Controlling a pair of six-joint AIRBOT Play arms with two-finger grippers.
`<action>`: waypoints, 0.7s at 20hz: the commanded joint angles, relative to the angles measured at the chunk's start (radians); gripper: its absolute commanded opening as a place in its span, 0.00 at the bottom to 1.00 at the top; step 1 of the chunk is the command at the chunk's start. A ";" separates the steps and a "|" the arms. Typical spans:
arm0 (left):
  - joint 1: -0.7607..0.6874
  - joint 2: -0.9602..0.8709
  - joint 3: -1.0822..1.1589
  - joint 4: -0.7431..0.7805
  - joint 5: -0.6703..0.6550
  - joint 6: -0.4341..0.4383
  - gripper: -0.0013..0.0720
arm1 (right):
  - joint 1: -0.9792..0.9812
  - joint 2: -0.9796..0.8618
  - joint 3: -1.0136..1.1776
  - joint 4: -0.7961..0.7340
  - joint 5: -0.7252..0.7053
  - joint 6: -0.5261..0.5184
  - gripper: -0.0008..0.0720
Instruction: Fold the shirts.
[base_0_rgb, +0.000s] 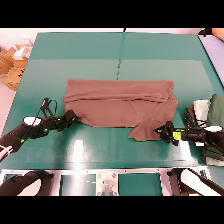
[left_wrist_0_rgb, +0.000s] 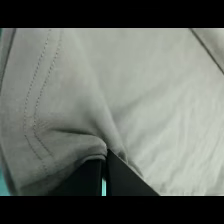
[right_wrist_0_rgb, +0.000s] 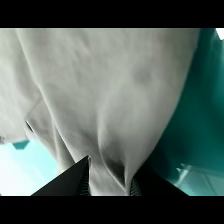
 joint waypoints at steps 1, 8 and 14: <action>0.000 0.001 0.003 0.026 -0.035 0.002 0.05 | 0.001 -0.001 0.002 -0.111 0.038 0.028 0.47; 0.038 0.003 0.032 0.119 -0.134 0.000 0.05 | 0.001 0.000 0.027 -0.104 0.087 0.027 0.10; 0.187 0.023 0.128 0.344 -0.412 -0.060 0.05 | 0.001 0.000 0.107 -0.066 0.182 0.024 0.04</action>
